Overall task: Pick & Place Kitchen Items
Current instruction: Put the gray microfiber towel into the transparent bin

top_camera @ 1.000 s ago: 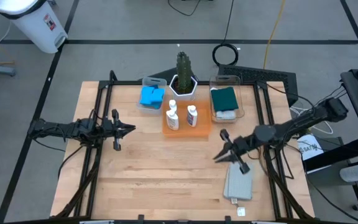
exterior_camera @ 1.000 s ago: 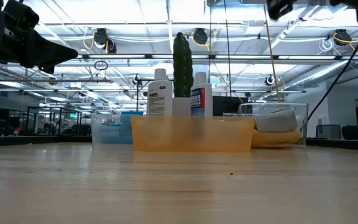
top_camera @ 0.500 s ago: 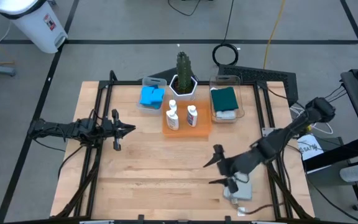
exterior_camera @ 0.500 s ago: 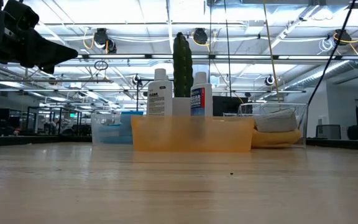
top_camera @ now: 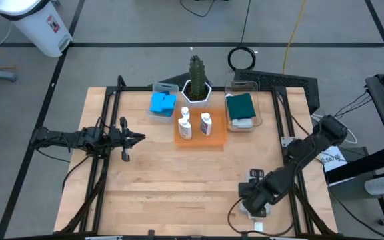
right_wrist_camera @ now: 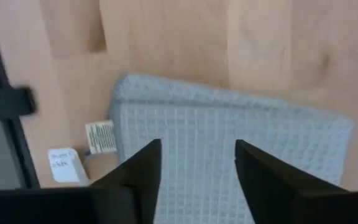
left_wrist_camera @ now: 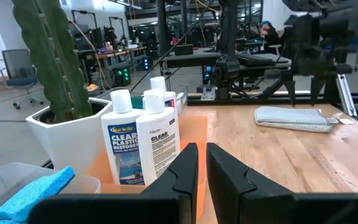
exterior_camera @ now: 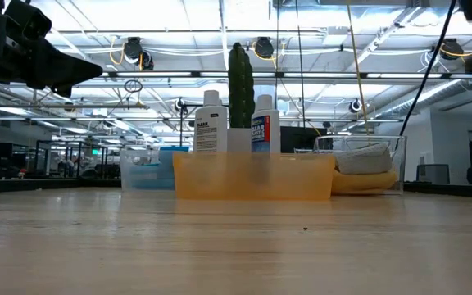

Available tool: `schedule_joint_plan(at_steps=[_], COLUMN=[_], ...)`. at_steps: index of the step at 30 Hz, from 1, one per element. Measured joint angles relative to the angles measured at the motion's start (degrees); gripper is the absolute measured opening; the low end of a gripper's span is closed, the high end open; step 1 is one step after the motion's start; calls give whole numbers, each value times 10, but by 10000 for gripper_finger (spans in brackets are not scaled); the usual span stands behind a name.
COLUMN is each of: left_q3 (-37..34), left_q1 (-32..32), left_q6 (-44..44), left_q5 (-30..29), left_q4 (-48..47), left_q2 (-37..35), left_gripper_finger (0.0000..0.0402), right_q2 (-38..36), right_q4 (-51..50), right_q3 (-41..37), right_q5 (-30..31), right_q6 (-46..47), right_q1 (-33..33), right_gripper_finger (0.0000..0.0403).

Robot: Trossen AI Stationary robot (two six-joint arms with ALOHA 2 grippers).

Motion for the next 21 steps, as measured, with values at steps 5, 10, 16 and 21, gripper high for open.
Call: schedule_joint_plan(at_steps=[5, 10, 16, 21], left_q3=[0, 0, 0, 0], left_q1=[0, 0, 0, 0], left_q6=[0, 0, 0, 0], left_q5=[0, 0, 0, 0], left_q4=[0, 0, 0, 0], left_q2=[0, 0, 0, 0], left_gripper_finger=[37, 37, 37, 37], right_q2=[15, 19, 16, 17], right_q4=[8, 55, 138, 261], right_q3=[-34, -80, -136, -163], right_q5=[-10, -20, -11, 16], right_q6=[18, 18, 14, -44], right_q1=[17, 18, 7, -19], right_gripper_finger=[122, 42, 12, 2])
